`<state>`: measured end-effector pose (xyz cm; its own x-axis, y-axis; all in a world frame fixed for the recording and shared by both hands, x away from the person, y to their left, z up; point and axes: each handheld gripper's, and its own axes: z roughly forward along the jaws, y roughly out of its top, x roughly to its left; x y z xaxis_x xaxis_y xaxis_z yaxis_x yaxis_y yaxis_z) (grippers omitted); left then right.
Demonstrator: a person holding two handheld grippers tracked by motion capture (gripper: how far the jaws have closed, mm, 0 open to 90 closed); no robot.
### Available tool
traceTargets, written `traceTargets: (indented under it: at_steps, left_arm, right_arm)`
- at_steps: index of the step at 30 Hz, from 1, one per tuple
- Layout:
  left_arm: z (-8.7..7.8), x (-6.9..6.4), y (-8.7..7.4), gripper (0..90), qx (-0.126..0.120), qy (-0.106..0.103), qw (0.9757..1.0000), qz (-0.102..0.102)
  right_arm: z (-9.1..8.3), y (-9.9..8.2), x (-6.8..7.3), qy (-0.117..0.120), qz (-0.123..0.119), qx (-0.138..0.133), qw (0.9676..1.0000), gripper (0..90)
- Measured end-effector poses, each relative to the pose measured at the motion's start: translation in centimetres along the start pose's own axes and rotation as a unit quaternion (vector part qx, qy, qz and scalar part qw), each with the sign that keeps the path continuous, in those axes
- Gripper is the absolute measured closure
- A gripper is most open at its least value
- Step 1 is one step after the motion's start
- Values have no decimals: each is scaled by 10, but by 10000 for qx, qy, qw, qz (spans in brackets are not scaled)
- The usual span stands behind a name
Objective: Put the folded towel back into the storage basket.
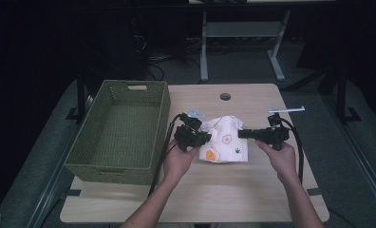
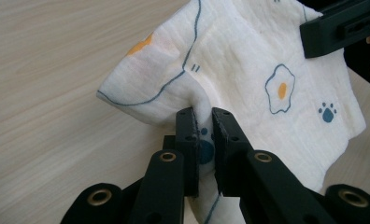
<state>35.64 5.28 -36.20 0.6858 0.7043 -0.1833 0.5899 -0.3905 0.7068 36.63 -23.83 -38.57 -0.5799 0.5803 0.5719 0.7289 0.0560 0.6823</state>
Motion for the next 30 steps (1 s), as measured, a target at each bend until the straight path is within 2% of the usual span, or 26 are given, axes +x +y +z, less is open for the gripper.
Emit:
traceTargets:
  at_steps: [7,16,30]
  left_arm:
    - [-14,4,7,823,-41,-11,10000,11]
    - [-41,17,16,824,-160,-45,9999,-1]
    - [-75,35,23,823,-292,58,9995,52]
  right_arm:
    - [-1,12,11,40,-48,-63,10000,845]
    - [4,30,29,155,-122,-156,9997,845]
    - [18,55,59,250,-311,-224,9990,845]
